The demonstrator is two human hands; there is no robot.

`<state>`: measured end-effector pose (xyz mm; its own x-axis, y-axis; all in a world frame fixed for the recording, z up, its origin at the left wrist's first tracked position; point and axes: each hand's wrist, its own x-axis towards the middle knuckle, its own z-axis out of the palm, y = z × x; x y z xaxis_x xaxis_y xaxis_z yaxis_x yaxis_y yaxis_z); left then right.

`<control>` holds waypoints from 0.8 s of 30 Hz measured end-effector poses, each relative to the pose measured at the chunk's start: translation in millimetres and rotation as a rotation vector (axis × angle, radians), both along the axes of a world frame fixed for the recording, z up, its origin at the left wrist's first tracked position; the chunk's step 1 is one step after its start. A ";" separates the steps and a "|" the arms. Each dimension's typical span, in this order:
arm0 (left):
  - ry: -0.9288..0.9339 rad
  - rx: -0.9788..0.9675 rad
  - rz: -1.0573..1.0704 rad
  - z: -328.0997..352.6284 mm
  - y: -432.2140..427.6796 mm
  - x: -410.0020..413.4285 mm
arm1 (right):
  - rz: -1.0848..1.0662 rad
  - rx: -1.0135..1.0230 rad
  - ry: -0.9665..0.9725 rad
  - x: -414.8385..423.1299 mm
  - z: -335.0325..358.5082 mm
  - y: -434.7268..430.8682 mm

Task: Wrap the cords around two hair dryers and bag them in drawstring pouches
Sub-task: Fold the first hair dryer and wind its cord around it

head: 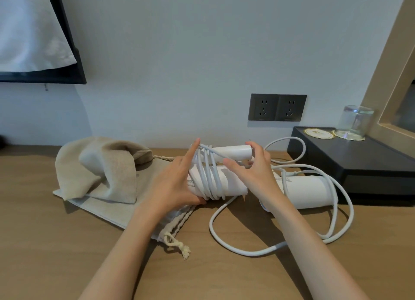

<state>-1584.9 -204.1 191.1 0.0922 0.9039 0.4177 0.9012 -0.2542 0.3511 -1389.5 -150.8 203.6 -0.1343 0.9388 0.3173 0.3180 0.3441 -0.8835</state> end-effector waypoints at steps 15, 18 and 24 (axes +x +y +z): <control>-0.344 -0.068 -0.065 -2.3 6.9 -17.6 | 0.184 0.284 -1.014 4.4 29.1 8.7; -0.376 -0.089 -0.079 -0.2 5.6 -16.5 | 0.253 0.210 -1.162 -3.8 44.1 22.2; -0.438 -0.117 0.059 -4.7 6.6 -25.0 | 0.295 0.175 -1.179 -19.5 42.6 32.0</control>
<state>-1609.9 -197.5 186.4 -0.1231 0.9459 0.3003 0.6727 -0.1429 0.7260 -1409.0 -118.8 246.2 -0.6244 0.7807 -0.0234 0.7809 0.6232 -0.0432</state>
